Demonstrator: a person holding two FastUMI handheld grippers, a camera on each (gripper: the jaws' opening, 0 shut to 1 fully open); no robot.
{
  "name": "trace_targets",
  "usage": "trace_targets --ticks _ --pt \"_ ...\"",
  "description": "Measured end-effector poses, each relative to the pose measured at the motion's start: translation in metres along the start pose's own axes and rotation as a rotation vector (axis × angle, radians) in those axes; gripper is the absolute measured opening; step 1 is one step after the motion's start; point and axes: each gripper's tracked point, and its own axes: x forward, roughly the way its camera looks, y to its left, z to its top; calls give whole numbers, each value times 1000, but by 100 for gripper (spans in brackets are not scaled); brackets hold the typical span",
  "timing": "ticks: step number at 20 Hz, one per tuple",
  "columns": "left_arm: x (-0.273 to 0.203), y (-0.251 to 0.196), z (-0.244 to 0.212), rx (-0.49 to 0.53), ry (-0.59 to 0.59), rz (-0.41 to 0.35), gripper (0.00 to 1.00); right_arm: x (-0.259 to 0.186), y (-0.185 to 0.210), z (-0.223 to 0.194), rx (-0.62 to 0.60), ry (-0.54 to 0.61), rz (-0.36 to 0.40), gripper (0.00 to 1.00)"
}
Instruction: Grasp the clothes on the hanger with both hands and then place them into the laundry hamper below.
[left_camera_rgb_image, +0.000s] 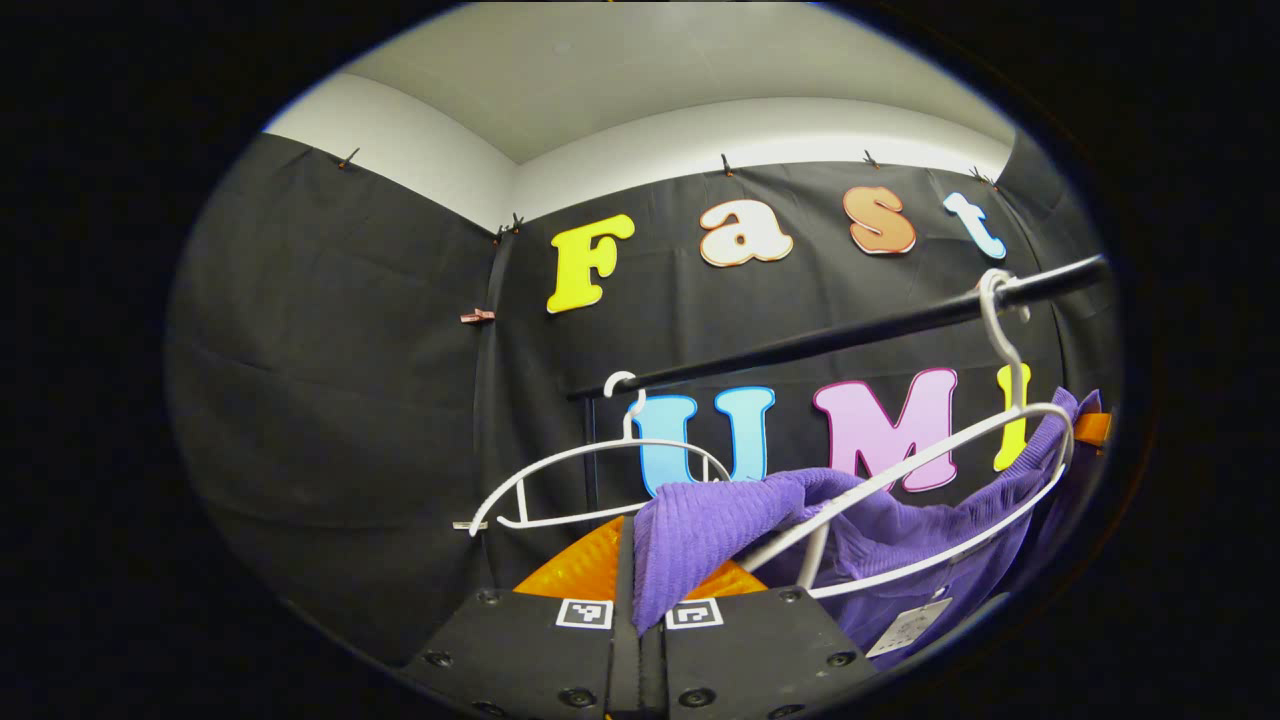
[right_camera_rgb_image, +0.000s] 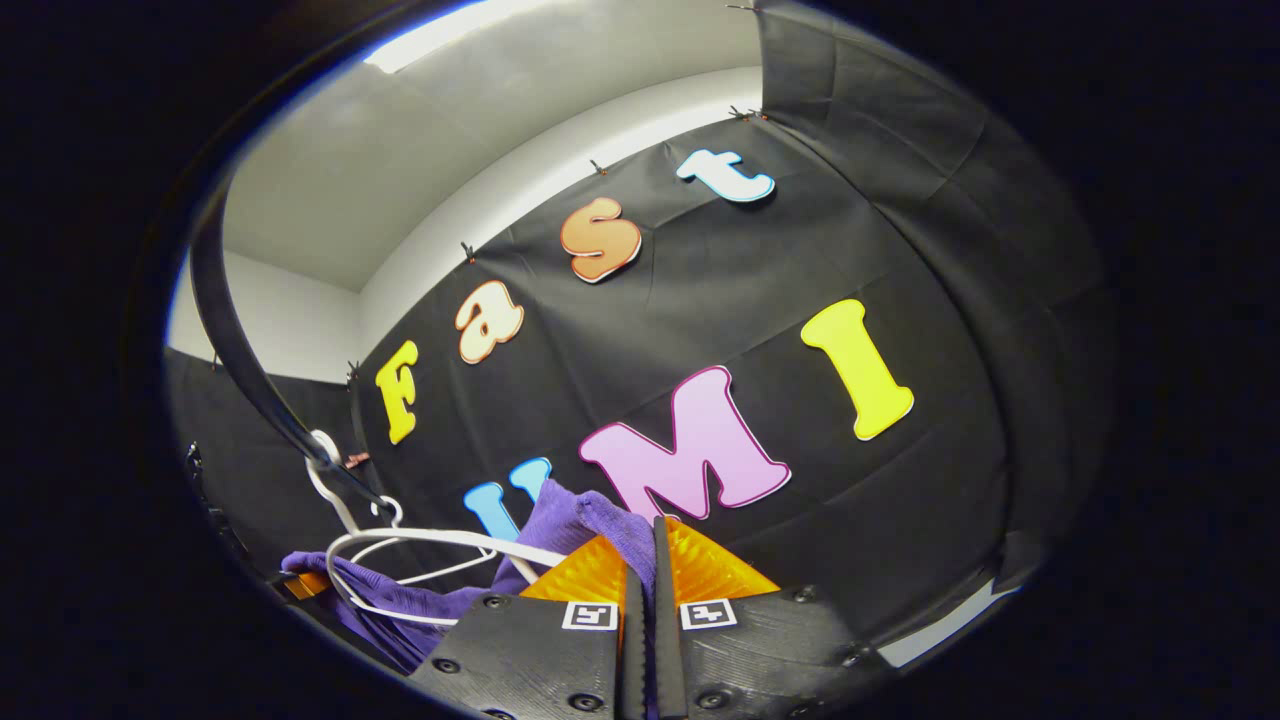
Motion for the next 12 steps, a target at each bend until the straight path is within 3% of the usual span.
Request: trace_targets --ticks 6,9,12 --pt "2 7 -54 -82 104 6 6 2 -4 -9 -32 15 3 8" --pt "-5 -3 -82 -160 166 -23 5 3 -13 -16 -60 28 -20 9" --pt "-16 -27 -106 -161 223 -72 5 -4 -31 -29 -94 66 -68 8"
